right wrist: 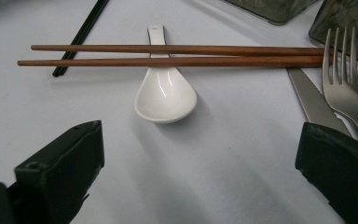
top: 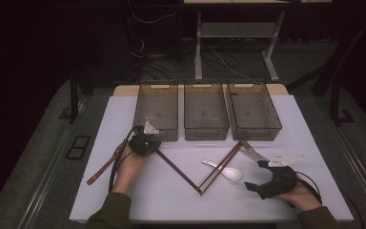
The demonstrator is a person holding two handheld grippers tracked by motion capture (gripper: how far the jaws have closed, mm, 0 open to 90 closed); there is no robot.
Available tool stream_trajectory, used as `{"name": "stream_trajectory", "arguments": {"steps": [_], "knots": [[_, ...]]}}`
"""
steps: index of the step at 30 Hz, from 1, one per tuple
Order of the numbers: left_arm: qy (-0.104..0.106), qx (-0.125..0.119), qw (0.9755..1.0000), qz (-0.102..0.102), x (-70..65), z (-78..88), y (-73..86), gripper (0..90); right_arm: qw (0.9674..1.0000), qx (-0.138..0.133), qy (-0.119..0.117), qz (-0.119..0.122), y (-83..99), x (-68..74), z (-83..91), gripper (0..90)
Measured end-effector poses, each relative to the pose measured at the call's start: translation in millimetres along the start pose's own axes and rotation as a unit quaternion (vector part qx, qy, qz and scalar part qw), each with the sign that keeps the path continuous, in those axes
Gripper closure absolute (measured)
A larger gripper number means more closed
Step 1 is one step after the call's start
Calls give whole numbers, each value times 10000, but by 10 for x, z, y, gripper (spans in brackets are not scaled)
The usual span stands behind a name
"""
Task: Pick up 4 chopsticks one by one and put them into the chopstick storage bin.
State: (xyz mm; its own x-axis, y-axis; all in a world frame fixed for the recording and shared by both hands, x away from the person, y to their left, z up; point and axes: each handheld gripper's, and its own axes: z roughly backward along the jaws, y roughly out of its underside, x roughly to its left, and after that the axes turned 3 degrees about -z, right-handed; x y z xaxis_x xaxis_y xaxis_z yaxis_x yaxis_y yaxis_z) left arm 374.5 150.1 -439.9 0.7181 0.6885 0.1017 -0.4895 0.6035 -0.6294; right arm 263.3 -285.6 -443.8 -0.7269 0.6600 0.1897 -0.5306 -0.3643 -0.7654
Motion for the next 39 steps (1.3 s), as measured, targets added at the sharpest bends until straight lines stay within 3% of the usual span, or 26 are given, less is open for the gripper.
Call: {"name": "stream_trajectory", "arguments": {"steps": [22,39], "knots": [[33,137,9999,81,97,148,153,890,10000,-1,-1,-2,0,-1,9,9],[120,338,9993,66,71,291,265,890,10000,-11,18,-2,-1,-8,25,9]]}}
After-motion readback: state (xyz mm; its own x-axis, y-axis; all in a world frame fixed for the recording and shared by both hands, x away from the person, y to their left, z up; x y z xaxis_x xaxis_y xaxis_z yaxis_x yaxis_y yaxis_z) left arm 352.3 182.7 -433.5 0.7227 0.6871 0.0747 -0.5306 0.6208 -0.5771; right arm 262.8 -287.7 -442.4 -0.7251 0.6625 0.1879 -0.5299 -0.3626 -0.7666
